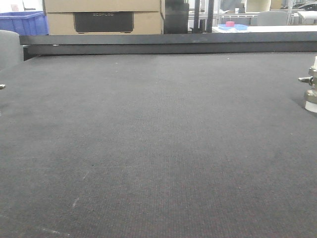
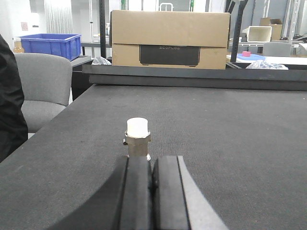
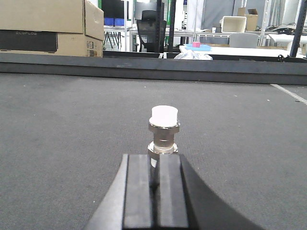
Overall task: Place valve from conveyor to right shelf box
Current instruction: 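Lower both grippers over the two silver valves on the conveyor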
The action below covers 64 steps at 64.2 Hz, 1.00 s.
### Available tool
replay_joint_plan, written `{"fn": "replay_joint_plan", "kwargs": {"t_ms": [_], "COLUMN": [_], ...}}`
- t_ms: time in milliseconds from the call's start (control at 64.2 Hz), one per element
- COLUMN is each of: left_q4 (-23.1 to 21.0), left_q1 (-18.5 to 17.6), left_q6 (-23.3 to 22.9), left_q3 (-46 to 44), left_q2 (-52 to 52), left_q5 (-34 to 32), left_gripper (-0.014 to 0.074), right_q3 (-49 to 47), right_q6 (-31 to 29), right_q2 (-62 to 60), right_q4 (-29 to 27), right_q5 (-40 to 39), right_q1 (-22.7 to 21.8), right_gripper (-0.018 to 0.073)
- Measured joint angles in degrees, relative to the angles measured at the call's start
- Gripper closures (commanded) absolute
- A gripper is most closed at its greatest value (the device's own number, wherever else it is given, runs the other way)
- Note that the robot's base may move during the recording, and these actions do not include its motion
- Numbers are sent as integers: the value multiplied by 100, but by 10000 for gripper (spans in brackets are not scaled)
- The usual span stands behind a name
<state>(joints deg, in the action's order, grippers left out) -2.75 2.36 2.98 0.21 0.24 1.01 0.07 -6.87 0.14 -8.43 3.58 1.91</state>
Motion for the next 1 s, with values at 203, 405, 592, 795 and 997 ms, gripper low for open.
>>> {"fn": "replay_joint_plan", "kwargs": {"t_ms": [203,405,592,795,997], "left_q4": [0,0,0,-102,-137], "left_q1": [0,0,0,0,0], "left_q6": [0,0,0,0,0], "left_q3": [0,0,0,0,-44], "left_q2": [0,0,0,0,-4], "left_q5": [0,0,-101,-267,-736], "left_gripper": [708,708,708,708,708], "right_q3": [0,0,0,0,-35], "right_q6": [0,0,0,0,0], "right_q2": [0,0,0,0,0], "right_q4": [0,0,0,0,0], "right_q5": [0,0,-10,-139,-770], "right_q1": [0,0,0,0,0], "right_gripper": [715,715,715,715,715]}}
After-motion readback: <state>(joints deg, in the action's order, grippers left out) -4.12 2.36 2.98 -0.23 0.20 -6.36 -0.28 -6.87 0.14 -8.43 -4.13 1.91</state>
